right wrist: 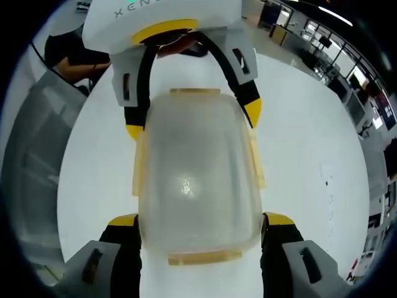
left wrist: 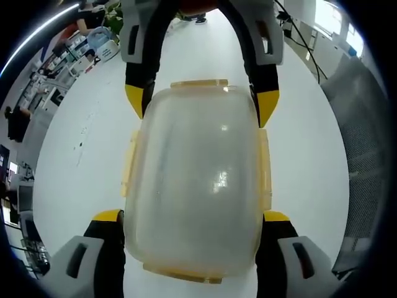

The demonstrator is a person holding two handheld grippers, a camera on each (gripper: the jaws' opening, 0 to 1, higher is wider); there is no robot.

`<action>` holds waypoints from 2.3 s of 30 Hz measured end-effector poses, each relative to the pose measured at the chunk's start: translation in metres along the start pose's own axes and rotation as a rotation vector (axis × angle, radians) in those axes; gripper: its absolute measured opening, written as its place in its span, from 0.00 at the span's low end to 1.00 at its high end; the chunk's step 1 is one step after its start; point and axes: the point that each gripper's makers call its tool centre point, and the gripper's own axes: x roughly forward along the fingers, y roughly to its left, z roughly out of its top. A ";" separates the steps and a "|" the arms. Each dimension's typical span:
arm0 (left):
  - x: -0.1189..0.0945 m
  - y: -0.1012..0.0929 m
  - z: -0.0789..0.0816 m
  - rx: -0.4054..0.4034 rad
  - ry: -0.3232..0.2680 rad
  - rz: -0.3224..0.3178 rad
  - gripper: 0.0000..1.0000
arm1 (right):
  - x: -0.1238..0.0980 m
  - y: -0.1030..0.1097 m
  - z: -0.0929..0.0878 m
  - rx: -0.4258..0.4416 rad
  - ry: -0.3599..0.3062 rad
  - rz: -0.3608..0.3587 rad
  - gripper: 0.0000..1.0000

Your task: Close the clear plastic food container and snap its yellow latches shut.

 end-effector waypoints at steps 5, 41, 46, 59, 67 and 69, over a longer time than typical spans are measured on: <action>0.000 0.000 0.000 0.000 0.000 0.000 0.89 | 0.000 0.000 0.000 0.000 -0.010 -0.004 0.80; -0.022 0.011 -0.003 -0.094 -0.073 0.079 0.96 | -0.016 -0.012 0.008 0.053 -0.056 -0.133 0.86; -0.027 0.007 -0.011 -0.112 -0.068 0.091 0.96 | -0.022 -0.009 0.007 0.088 -0.071 -0.140 0.86; -0.046 -0.008 -0.009 -0.208 -0.129 0.125 0.97 | -0.035 0.010 0.007 0.153 -0.132 -0.178 0.85; -0.053 -0.024 -0.013 -0.280 -0.166 0.141 0.97 | -0.041 0.026 0.002 0.216 -0.159 -0.189 0.85; -0.055 -0.027 -0.015 -0.287 -0.169 0.149 0.97 | -0.043 0.028 0.001 0.244 -0.174 -0.198 0.86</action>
